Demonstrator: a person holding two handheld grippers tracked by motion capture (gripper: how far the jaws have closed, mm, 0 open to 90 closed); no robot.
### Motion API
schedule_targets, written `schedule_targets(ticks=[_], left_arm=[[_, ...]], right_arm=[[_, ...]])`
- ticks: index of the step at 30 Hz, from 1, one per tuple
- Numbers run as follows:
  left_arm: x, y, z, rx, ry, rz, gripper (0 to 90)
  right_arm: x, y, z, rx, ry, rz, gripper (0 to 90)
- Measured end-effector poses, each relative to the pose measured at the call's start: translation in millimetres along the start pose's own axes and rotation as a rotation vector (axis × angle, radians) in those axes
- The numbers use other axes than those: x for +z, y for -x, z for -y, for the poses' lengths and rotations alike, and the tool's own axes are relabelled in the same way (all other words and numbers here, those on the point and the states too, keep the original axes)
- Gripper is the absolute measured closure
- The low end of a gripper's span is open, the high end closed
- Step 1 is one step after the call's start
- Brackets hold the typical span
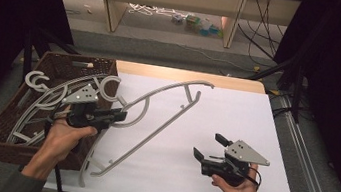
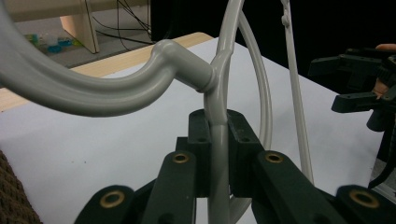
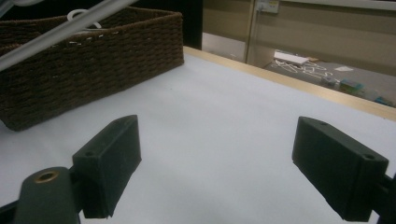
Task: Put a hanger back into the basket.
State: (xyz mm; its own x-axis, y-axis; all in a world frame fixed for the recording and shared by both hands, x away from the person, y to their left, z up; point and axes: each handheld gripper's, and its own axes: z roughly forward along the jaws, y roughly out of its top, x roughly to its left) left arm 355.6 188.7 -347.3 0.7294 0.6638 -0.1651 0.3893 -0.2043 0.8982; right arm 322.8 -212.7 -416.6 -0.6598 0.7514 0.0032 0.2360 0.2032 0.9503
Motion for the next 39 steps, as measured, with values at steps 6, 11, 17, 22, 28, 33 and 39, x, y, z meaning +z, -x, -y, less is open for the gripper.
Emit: schedule_targets(ticks=[6, 11, 17, 22, 28, 33, 39], left_arm=[[-7.2, -0.6, -1.2, -0.007, -0.006, 0.007, 82.0], [-18.6, -2.0, -8.1, -0.001, -0.006, -0.002, 82.0], [-32.5, -7.1, -19.7, 0.015, -0.003, -0.037, 82.0], [-46.2, -15.0, -32.7, 0.042, 0.001, -0.093, 82.0], [-59.8, -30.3, -46.6, 0.063, -0.007, -0.167, 82.0], [-67.8, -45.4, -53.8, 0.071, -0.014, -0.218, 82.0], [-72.6, -61.4, -56.6, 0.082, -0.013, -0.259, 82.0]], right_arm=[[-4.0, 1.2, 3.1, 0.007, 0.005, 0.005, 16.3], [-3.9, 0.9, 4.7, 0.006, 0.009, 0.003, 16.3], [-3.4, 0.8, 6.3, -0.002, 0.005, 0.006, 16.3], [-4.2, -0.9, 6.9, 0.013, -0.006, 0.006, 16.4], [-5.1, 0.7, 7.9, 0.001, 0.002, 0.008, 16.4], [-5.8, 0.5, 8.6, 0.002, -0.006, 0.008, 16.4], [-4.9, -0.3, 9.3, 0.01, -0.002, -0.001, 16.5]])
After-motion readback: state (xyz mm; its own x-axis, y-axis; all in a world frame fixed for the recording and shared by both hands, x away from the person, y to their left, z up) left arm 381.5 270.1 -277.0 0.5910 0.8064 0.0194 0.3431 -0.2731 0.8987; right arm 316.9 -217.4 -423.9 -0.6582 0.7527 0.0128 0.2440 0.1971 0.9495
